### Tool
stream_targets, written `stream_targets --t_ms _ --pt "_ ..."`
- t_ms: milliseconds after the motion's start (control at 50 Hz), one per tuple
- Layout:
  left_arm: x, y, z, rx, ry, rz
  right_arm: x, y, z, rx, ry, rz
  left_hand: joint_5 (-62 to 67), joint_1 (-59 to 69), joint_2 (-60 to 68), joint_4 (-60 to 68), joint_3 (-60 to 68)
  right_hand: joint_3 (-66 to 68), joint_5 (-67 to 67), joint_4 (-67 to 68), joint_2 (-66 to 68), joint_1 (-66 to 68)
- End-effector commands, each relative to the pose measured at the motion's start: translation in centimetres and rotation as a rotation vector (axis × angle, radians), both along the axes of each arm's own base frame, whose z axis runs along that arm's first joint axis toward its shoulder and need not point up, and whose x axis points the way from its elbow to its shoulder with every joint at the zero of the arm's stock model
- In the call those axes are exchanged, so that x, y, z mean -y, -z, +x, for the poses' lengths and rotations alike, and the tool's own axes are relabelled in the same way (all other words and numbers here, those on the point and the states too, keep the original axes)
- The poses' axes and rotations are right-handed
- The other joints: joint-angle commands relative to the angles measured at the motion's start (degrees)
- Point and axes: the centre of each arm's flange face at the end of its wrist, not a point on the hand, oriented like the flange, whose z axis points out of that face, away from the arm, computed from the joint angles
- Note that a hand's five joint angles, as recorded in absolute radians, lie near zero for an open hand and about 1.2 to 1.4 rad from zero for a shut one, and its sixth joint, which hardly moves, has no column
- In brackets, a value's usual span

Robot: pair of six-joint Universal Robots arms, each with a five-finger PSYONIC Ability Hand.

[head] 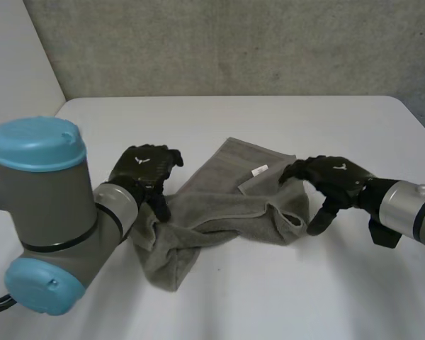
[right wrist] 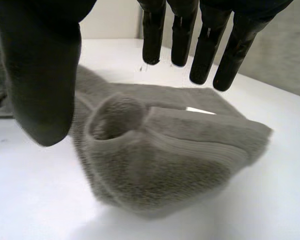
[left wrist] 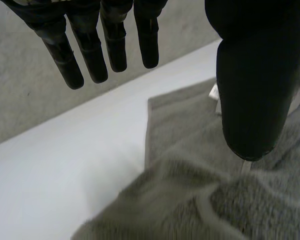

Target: Fold the towel.

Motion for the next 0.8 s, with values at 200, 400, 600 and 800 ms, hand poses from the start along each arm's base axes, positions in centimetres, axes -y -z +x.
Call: stream_targets --t_ms 200,400,600,800 --pt "-0.8 0.7 0.9 0.082 -0.128 0.032 0.2 1.2 -2.0 -0.043 0.200 -0.046 3.44 3.15 3.34 3.33 3.32 -11.48 -9.02 -10.98 -12.12 -11.20" --pt "-0.8 1.7 0.8 0.108 -0.122 0.048 -0.3 1.5 -1.7 -0.050 0.183 -0.040 12.33 12.05 12.24 12.23 12.22 -11.48 -9.02 -10.98 -12.12 -11.20" --pt "-0.1 2.7 0.5 0.106 -0.126 0.071 -0.3 2.6 -1.8 -0.060 0.185 -0.032 15.05 14.76 14.95 14.94 14.93 -11.48 -9.02 -10.98 -12.12 -11.20" --pt "-0.9 3.3 -0.1 0.093 -0.087 0.100 -0.7 3.9 -1.6 -0.065 0.167 0.015 15.88 15.60 15.78 15.77 15.76 -11.48 -9.02 -10.98 -12.12 -11.20"
